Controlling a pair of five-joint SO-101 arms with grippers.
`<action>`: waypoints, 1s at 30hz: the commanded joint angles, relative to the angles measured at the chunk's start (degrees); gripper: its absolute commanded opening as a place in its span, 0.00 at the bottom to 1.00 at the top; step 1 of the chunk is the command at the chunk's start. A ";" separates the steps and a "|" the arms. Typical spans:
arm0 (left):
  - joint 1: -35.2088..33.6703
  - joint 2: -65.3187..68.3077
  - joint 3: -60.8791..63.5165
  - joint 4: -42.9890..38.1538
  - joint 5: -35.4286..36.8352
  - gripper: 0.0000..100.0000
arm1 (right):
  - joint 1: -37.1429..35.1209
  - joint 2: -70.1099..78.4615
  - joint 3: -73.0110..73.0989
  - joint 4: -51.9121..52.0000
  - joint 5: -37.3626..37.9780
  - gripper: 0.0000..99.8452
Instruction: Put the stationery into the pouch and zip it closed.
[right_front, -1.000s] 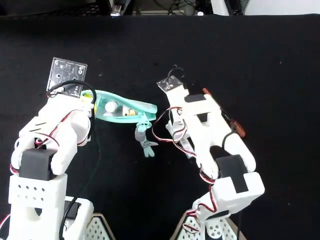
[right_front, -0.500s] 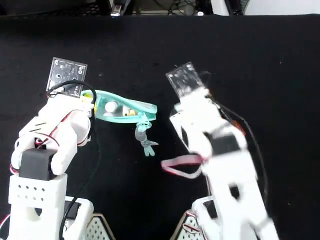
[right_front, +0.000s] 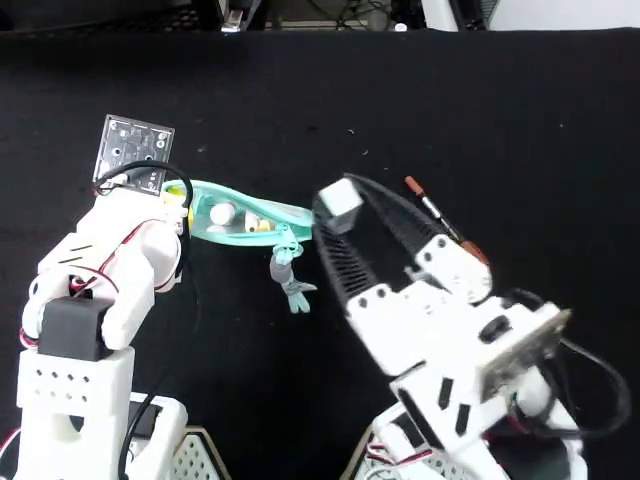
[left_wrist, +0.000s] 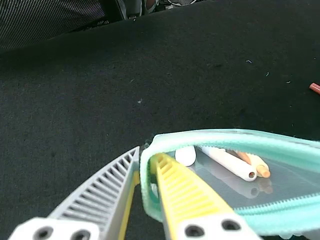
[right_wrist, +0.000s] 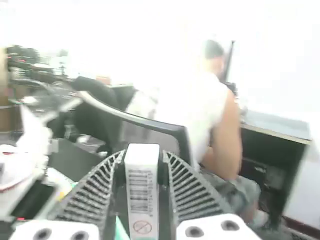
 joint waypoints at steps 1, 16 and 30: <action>-0.40 0.88 0.75 -0.35 -0.44 0.04 | -3.52 5.76 -2.33 -4.04 -0.97 0.01; -0.13 0.88 0.84 -0.35 -1.85 0.03 | -11.96 15.52 1.27 -6.77 -0.62 0.01; -0.31 0.88 0.84 -0.18 -1.85 0.03 | -10.46 18.95 15.60 -23.82 6.59 0.01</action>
